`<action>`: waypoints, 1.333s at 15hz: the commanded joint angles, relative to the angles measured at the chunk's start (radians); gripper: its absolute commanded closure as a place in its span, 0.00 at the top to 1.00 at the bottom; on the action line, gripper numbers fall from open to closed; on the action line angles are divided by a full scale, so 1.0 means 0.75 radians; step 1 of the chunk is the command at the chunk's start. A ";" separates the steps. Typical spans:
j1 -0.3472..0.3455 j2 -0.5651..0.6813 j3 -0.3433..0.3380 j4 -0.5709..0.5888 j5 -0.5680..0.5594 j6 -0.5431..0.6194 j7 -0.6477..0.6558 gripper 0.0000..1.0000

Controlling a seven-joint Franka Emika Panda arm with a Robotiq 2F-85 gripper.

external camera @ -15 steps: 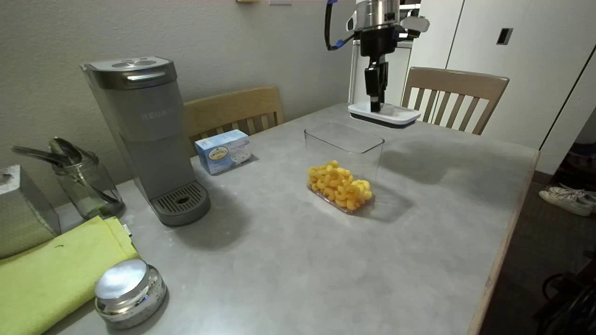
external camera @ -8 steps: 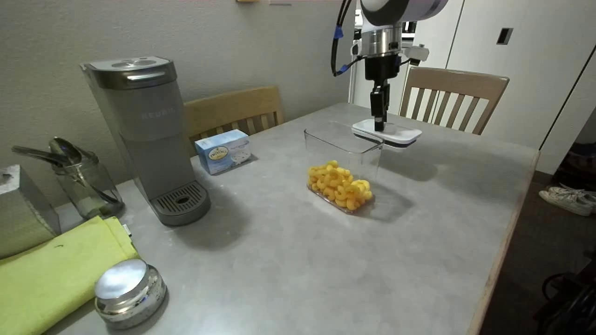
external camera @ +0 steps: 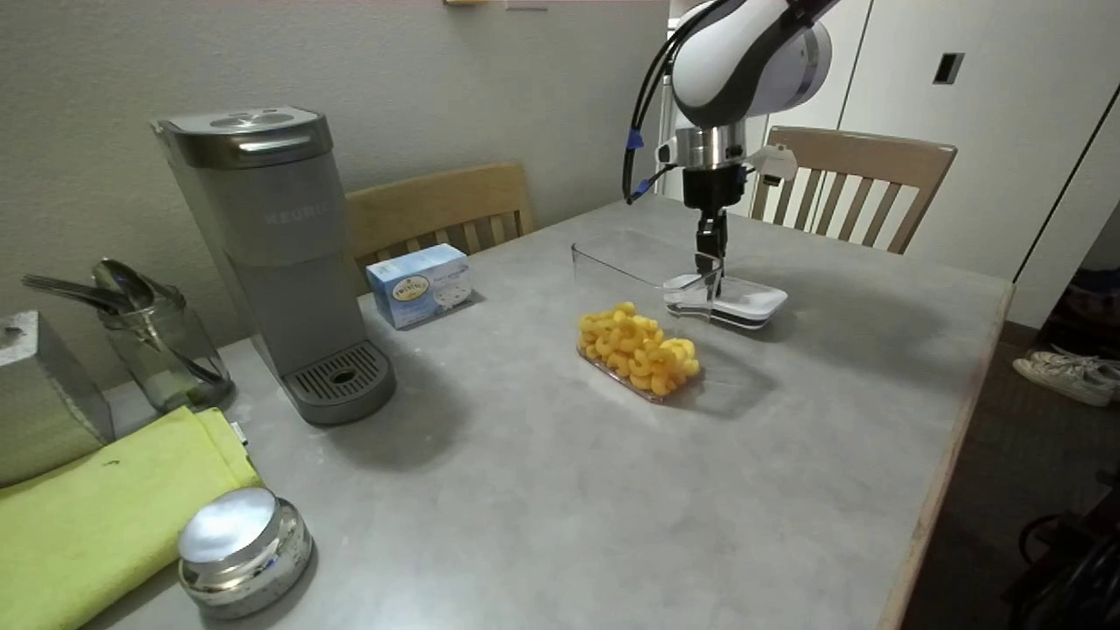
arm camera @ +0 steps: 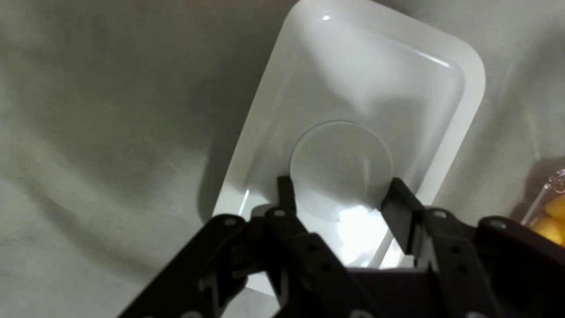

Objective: Press the button on the white lid, pick the lid and put it on the table

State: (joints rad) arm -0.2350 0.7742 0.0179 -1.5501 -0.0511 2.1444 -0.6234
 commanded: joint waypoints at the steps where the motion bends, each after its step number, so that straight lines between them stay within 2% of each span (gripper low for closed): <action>1: -0.004 0.035 0.006 0.026 -0.022 0.026 -0.042 0.27; 5: -0.004 0.022 0.009 0.027 -0.021 0.027 -0.047 0.27; 6: -0.004 0.014 0.009 0.021 -0.019 0.026 -0.045 0.47; 7: -0.004 0.006 0.009 0.015 -0.017 0.026 -0.042 0.77; 8: -0.005 -0.001 0.009 0.010 -0.015 0.025 -0.040 0.78; 11: -0.012 -0.045 0.016 -0.013 0.002 0.015 -0.035 0.98; 20: -0.011 -0.211 0.000 -0.025 0.043 -0.114 0.018 1.00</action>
State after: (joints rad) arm -0.2349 0.6688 0.0199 -1.5389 -0.0394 2.1022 -0.6194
